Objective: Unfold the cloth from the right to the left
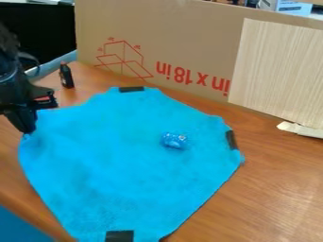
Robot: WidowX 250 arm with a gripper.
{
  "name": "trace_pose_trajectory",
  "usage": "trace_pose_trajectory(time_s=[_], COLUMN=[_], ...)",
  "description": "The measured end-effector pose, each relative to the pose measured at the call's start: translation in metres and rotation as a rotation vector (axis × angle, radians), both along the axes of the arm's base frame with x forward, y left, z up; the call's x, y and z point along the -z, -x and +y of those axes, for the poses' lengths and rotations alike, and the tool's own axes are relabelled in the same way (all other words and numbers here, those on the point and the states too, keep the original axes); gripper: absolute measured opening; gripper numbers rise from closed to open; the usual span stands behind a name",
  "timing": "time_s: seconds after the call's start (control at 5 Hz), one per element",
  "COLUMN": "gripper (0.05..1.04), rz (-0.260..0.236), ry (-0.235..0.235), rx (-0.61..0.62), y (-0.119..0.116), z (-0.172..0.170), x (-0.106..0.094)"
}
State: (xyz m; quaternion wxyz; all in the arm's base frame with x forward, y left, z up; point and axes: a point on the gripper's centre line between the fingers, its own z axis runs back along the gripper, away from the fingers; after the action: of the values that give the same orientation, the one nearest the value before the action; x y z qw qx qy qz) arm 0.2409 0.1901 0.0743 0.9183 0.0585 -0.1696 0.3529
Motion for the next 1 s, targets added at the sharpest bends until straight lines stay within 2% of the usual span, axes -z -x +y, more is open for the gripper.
trace_pose_trajectory(time_s=[0.2, 0.4, 0.6, 0.8, 1.0], gripper=[0.051, 0.065, 0.198, 0.444, 0.784], rz=[0.026, 0.052, 0.089, 0.097, 0.098], ry=[-0.073, -0.097, -0.144, -0.159, -0.173], rx=[-0.069, -0.069, -0.089, -0.082, -0.077], y=[0.0021, 0.0040, 0.0012, 0.0003, -0.0012], z=[0.0073, 0.0103, 0.0118, 0.0130, 0.0125], x=[-0.0021, -0.0046, -0.0050, -0.0040, -0.0048])
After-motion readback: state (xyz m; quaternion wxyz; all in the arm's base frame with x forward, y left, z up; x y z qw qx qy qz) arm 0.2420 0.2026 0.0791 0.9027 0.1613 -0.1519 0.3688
